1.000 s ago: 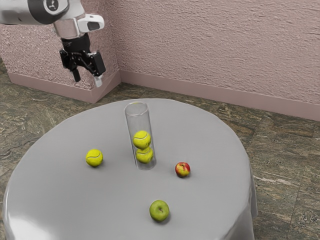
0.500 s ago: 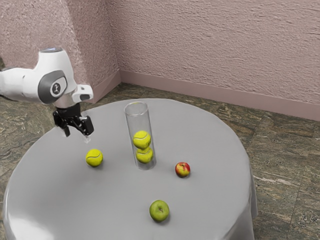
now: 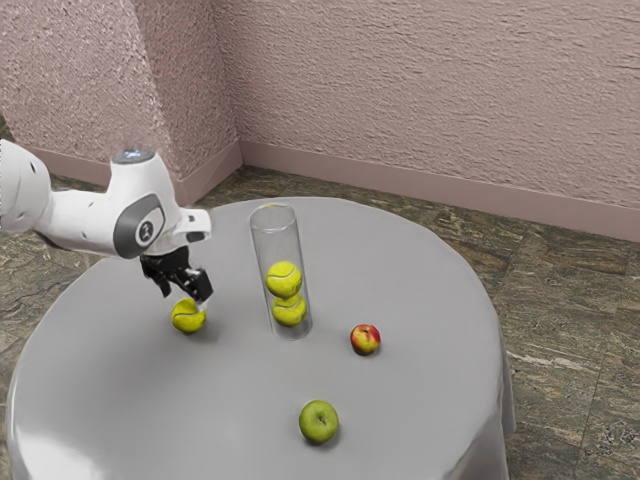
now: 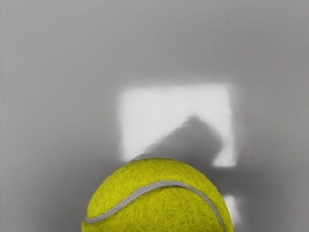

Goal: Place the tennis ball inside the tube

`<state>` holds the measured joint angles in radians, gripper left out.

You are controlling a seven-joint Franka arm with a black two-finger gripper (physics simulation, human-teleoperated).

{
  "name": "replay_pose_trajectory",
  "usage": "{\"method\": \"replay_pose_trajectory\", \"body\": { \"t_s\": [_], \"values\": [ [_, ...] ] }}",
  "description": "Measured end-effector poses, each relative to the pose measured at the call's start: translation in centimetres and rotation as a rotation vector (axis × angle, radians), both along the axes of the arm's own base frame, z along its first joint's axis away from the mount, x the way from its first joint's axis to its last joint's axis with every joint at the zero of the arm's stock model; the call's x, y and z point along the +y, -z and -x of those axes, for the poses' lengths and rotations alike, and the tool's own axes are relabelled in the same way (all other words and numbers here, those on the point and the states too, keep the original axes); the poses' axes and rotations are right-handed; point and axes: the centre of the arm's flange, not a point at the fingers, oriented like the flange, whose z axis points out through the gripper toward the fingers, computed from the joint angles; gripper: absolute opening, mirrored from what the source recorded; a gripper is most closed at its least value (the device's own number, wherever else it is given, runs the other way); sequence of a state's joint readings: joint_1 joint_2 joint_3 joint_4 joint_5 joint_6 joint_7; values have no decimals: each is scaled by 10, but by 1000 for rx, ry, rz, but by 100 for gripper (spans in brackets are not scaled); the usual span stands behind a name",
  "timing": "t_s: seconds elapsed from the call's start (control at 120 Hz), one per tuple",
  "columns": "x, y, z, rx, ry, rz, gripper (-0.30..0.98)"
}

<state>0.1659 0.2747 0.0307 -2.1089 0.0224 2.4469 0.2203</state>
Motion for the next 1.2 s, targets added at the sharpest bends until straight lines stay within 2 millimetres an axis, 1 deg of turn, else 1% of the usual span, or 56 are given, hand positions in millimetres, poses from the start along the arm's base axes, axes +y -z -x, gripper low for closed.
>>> {"method": "replay_pose_trajectory", "body": {
  "t_s": [0.15,0.233,0.35,0.533,0.6,0.7,0.75,0.8,0.833,0.858,0.925,0.967,1.05,1.083,1.108,1.2],
  "values": [
    [2,21,-1,13,10,0,68],
    [2,31,-1,17,17,1,64],
    [2,40,-2,18,25,0,56],
    [2,41,-4,9,35,-2,44],
    [2,36,-4,1,38,-3,42],
    [1,24,-5,-16,42,-7,38],
    [0,9,-5,-34,43,-10,35],
    [-3,-17,-6,-68,46,-15,34],
    [-7,-44,-6,-102,48,-20,33],
    [-11,-69,-5,-132,51,-24,32],
    [-23,-127,2,-195,58,-32,32],
    [-31,-156,5,-222,62,-35,32],
    [-46,-209,-2,-257,66,-38,32],
    [-52,-223,-6,-260,68,-36,33],
    [-57,-229,-9,-257,71,-34,33],
    [-75,-243,-23,-234,79,-23,33]
  ]
}}
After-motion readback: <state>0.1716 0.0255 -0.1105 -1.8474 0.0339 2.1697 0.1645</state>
